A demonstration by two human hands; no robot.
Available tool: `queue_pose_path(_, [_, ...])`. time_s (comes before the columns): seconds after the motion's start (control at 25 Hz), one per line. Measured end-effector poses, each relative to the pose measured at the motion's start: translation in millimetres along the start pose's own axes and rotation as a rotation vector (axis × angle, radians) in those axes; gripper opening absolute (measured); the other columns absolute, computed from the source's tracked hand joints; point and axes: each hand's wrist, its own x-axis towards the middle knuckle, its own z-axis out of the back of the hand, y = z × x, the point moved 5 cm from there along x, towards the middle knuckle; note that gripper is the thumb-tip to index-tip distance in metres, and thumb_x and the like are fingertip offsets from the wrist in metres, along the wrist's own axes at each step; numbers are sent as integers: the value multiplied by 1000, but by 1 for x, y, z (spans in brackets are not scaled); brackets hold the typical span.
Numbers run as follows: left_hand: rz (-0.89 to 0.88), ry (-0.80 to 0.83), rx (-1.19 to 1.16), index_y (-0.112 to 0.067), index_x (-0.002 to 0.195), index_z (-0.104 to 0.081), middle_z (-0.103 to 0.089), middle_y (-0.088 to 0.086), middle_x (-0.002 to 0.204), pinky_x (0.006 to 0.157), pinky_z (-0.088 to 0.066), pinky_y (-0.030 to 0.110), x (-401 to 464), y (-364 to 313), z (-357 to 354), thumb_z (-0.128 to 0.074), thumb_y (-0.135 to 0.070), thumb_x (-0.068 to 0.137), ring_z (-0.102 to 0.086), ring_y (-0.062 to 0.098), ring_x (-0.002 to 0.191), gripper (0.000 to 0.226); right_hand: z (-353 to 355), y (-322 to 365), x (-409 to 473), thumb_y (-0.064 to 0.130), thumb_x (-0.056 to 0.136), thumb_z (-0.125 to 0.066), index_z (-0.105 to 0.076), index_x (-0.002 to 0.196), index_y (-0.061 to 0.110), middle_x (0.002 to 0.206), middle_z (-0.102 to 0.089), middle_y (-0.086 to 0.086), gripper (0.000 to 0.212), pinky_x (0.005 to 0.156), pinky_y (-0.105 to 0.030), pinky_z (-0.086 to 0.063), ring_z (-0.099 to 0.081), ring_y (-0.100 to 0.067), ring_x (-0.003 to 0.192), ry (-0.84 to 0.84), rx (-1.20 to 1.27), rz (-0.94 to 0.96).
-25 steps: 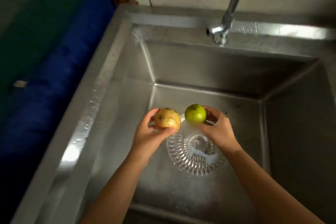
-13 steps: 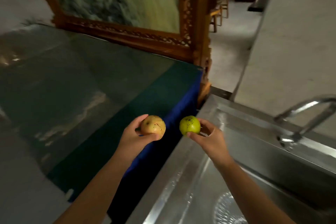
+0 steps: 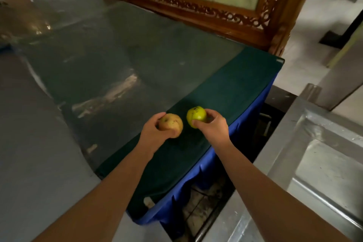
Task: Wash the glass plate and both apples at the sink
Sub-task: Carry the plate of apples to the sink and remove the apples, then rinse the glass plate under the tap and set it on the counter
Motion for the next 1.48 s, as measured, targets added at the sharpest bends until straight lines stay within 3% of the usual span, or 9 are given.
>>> queue_pose_path(0.32, [20,71,-67,-33,128,-47,-45,3,135,87,-47,29,4,17,-6,-75,-10,67,-51,17,111,71,-15,-13,2,24,69,-77,-52,126,16,125,-58,-9,62,99,-40,-47,-56,-23,113,20,-115,-1])
queue_pose_path(0.48, [78,82,-150,-27,141,-33,-45,7,137,98,-48,41,-4,17,-1,-75,-6,69,-53,18,109,85,-16,-10,0,22,70,-77,-49,128,16,127,-56,-10,65,99,-40,-47,-55,-25,114,45,-130,0])
queue_pose_path(0.6, [151,53,-229,-25,143,-28,-43,11,142,99,-46,44,-21,13,10,-73,-5,73,-51,23,119,86,-6,-10,-9,19,71,-78,-46,132,15,130,-52,-11,69,96,-36,-48,-55,-20,108,64,-79,-27])
queue_pose_path(0.8, [163,103,-301,-26,129,-44,-49,9,136,101,-44,44,-75,-12,-4,-69,-3,76,-52,24,119,62,41,-13,-38,16,73,-75,-47,130,16,126,-53,-9,63,90,-33,-50,-59,-19,102,46,80,-62])
queue_pose_path(0.92, [136,149,-258,-24,134,-42,-50,6,135,96,-44,39,-107,-32,-48,-67,-5,79,-52,21,120,63,83,-24,-63,9,75,-73,-51,126,12,121,-55,-13,56,95,-46,-49,-58,-21,90,17,142,-100])
queue_pose_path(1.0, [121,209,-216,-22,135,-42,-52,8,134,93,-43,37,-130,-40,-93,-65,-6,82,-54,20,114,61,123,-40,-83,7,76,-71,-51,125,10,115,-56,-12,53,91,-46,-50,-57,-21,86,-2,157,-109])
queue_pose_path(1.2, [171,432,-84,-20,133,-45,-56,10,131,86,-44,32,-192,-19,-233,-62,-12,85,-54,15,103,52,252,-127,-147,11,77,-71,-56,118,12,103,-61,-7,43,82,-42,-51,-60,-18,75,-123,50,-190])
queue_pose_path(1.36, [267,546,47,-13,135,-43,-58,11,117,64,-39,23,-221,34,-319,-60,-10,87,-50,19,95,52,336,-232,-196,18,75,-73,-57,119,19,108,-66,-6,46,86,-40,-53,-65,-20,83,-228,-32,-375])
queue_pose_path(1.48, [354,558,163,-14,136,-42,-56,12,125,70,-40,27,-228,87,-355,-61,-12,86,-52,21,101,54,370,-308,-229,19,73,-75,-58,119,21,110,-68,-8,49,79,-28,-50,-63,-17,82,-294,-67,-522])
